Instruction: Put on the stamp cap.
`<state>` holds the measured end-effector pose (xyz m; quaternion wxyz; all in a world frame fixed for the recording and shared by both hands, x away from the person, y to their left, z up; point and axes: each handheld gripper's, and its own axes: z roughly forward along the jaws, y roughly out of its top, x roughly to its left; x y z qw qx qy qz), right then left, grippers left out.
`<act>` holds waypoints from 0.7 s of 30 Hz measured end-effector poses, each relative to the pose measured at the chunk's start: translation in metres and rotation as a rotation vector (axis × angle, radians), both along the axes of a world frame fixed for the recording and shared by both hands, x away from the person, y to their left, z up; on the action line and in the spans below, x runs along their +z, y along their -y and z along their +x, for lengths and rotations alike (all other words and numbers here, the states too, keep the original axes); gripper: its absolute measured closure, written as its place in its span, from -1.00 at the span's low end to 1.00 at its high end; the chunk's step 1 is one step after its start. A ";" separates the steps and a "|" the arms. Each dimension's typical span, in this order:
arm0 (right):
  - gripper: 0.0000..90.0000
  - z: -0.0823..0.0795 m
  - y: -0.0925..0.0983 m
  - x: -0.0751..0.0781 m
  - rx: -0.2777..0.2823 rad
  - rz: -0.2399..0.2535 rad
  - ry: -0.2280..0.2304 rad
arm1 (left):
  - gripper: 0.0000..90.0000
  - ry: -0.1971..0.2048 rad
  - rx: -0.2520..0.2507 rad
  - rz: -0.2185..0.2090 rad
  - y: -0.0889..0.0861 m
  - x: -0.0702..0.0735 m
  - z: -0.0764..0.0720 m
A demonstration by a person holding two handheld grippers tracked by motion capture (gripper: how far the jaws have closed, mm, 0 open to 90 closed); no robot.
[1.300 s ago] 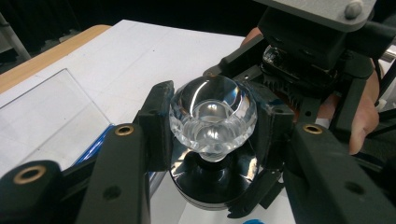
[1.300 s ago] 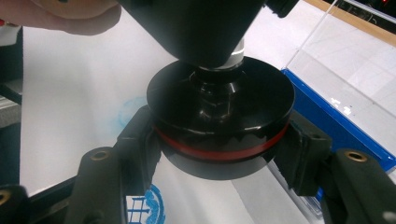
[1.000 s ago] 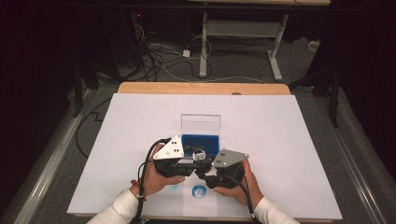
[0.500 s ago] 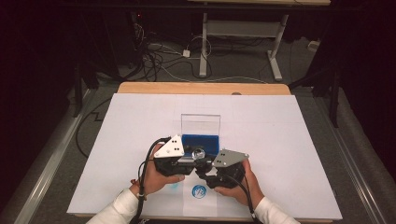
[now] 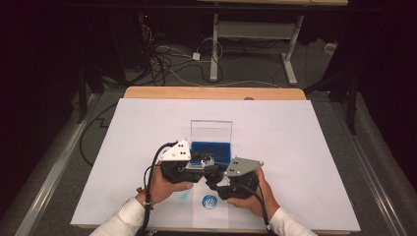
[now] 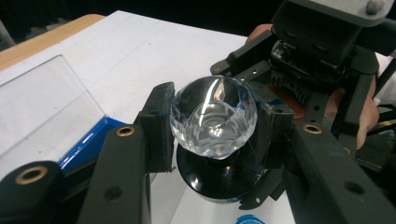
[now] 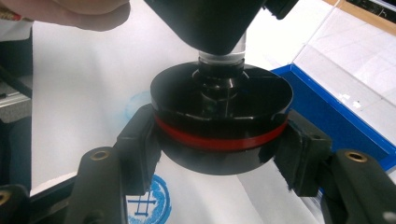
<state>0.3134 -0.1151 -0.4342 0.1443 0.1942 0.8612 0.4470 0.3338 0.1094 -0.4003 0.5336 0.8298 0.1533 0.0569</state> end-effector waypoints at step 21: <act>-0.14 -0.002 0.000 0.001 -0.025 -0.003 -0.056 | 0.22 0.097 0.012 0.057 0.008 -0.001 -0.010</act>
